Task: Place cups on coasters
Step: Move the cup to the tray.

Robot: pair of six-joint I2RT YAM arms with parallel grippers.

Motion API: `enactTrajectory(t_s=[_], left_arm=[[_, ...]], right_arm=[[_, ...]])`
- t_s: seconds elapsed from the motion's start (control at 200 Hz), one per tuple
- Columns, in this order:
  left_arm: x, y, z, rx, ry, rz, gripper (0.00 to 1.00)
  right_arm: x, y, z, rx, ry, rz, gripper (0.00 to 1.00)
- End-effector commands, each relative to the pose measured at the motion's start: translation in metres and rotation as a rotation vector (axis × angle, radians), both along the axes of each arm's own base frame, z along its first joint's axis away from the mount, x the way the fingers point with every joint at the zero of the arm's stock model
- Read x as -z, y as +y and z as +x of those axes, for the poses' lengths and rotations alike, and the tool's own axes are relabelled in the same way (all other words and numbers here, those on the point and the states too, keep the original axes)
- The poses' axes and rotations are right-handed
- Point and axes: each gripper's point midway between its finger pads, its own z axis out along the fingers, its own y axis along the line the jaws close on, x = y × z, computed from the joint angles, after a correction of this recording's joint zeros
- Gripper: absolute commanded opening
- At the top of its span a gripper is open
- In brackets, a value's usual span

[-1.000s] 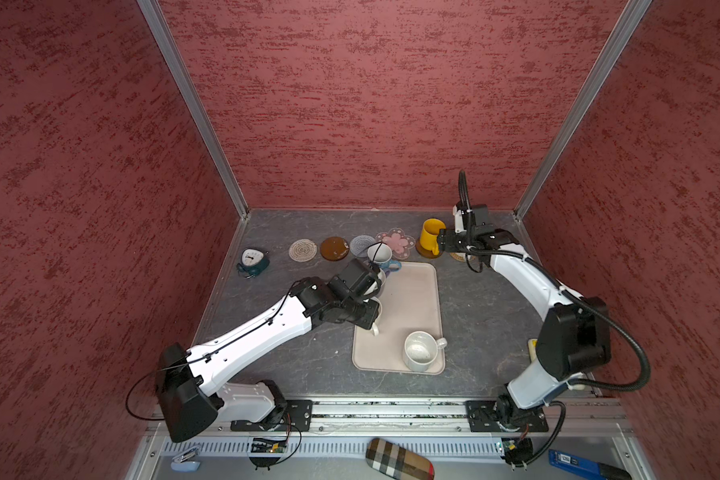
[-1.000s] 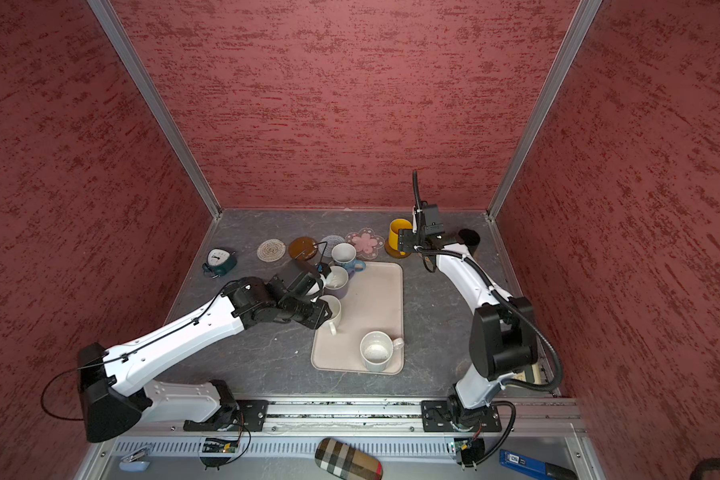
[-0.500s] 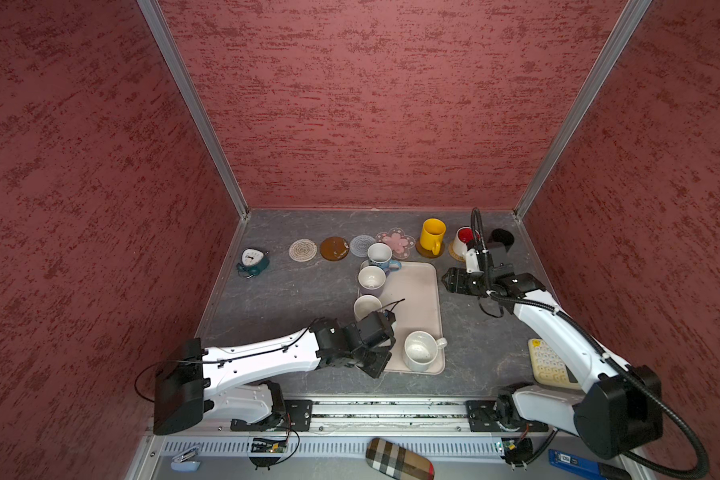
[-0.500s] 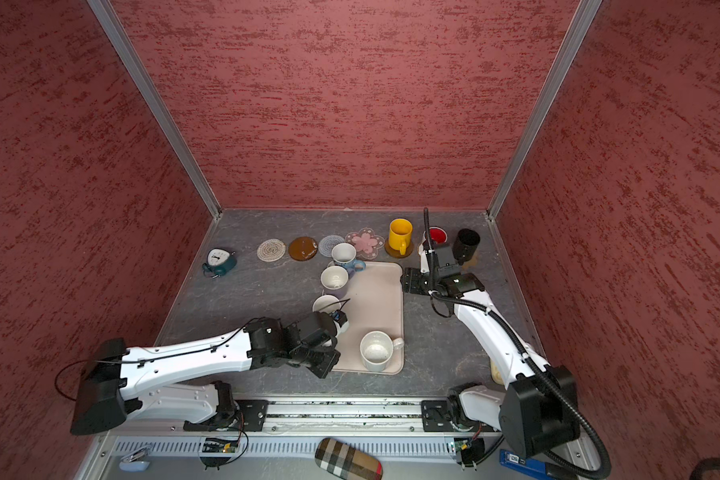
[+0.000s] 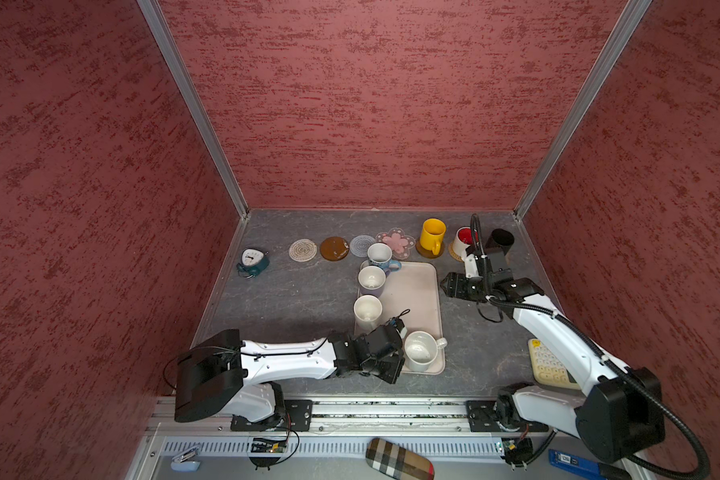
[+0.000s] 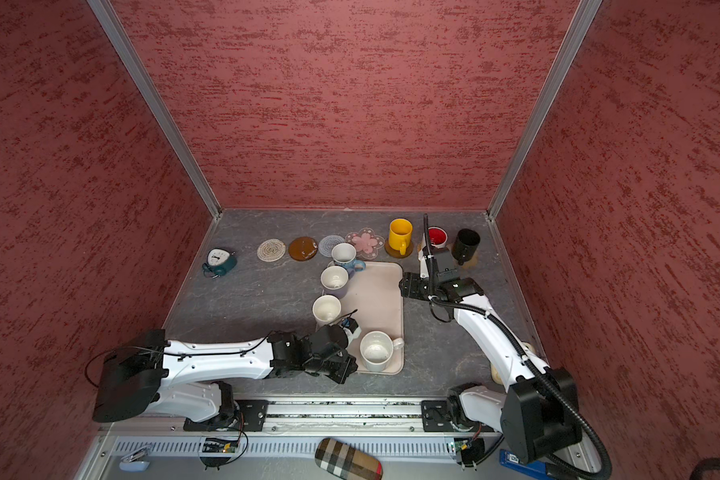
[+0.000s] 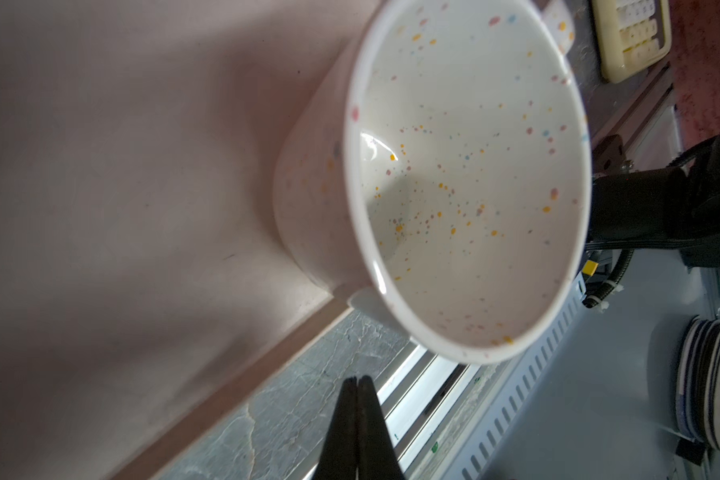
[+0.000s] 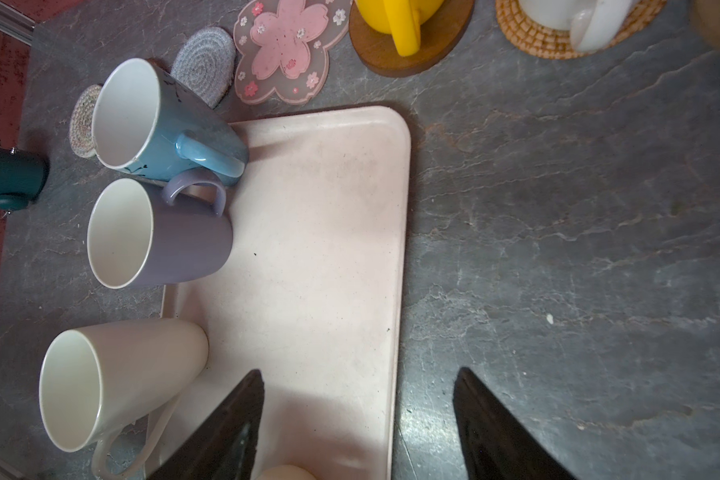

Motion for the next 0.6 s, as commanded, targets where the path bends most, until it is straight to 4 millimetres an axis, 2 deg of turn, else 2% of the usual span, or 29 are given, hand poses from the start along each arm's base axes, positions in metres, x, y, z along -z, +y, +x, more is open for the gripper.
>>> enactTrajectory(t_s=[0.0,0.591], left_arm=[[-0.01,-0.018,0.005,-0.035,-0.009,-0.096,0.0],[0.006,-0.033,-0.004,-0.096,0.067,-0.144,0.0]], right_arm=[[-0.002,0.004,0.005,-0.003,-0.017,0.017,0.73],[-0.004,0.001,0.007,-0.001,-0.023,-0.007,0.74]])
